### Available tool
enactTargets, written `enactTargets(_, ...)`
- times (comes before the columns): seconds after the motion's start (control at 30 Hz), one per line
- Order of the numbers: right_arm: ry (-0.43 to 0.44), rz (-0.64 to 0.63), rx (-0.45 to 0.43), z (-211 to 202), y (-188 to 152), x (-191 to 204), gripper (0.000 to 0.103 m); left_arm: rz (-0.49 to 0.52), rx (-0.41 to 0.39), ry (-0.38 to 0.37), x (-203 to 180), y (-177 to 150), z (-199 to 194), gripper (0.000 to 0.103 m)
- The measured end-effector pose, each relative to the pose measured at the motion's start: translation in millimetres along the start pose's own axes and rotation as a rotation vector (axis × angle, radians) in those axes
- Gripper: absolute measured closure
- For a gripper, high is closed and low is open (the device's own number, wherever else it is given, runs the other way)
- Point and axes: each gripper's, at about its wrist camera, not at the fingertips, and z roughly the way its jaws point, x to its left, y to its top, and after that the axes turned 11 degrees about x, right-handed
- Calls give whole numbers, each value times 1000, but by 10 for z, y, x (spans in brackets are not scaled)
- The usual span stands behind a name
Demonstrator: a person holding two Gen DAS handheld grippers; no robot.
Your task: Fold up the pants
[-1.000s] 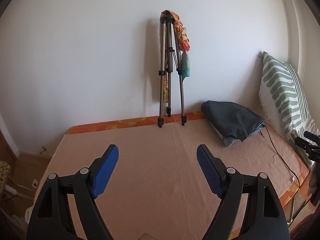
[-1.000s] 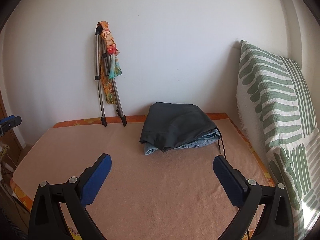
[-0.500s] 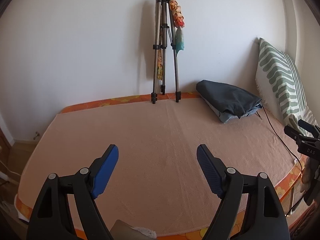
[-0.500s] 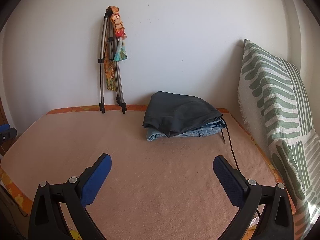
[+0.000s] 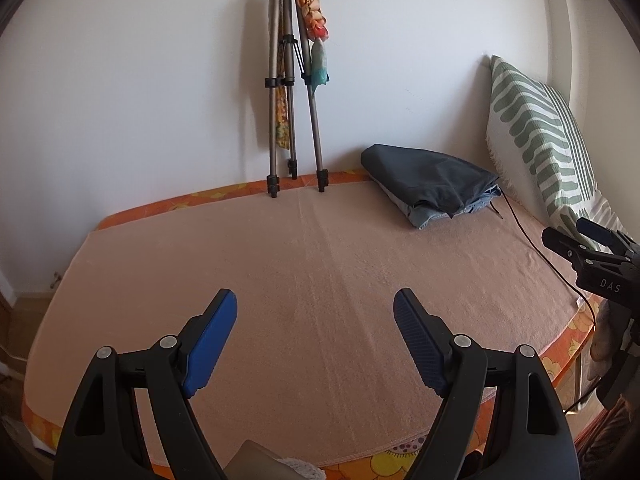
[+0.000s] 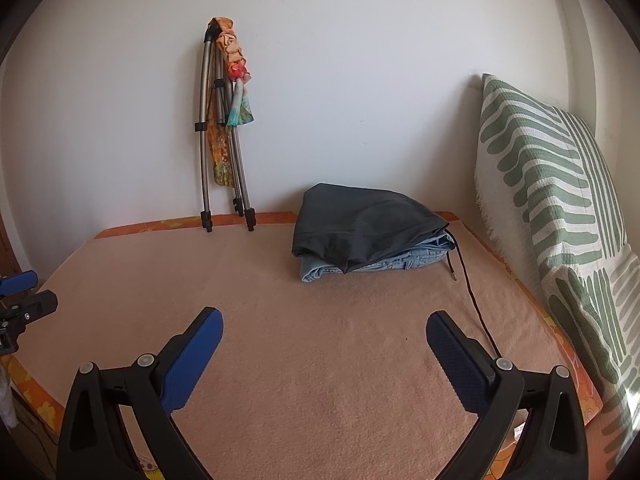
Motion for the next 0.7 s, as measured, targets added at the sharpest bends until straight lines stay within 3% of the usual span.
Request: enactTargets(0.7, 3, -4, 18, 52, -21, -39, 0, 8, -34, -17, -64, 46, -72, 22)
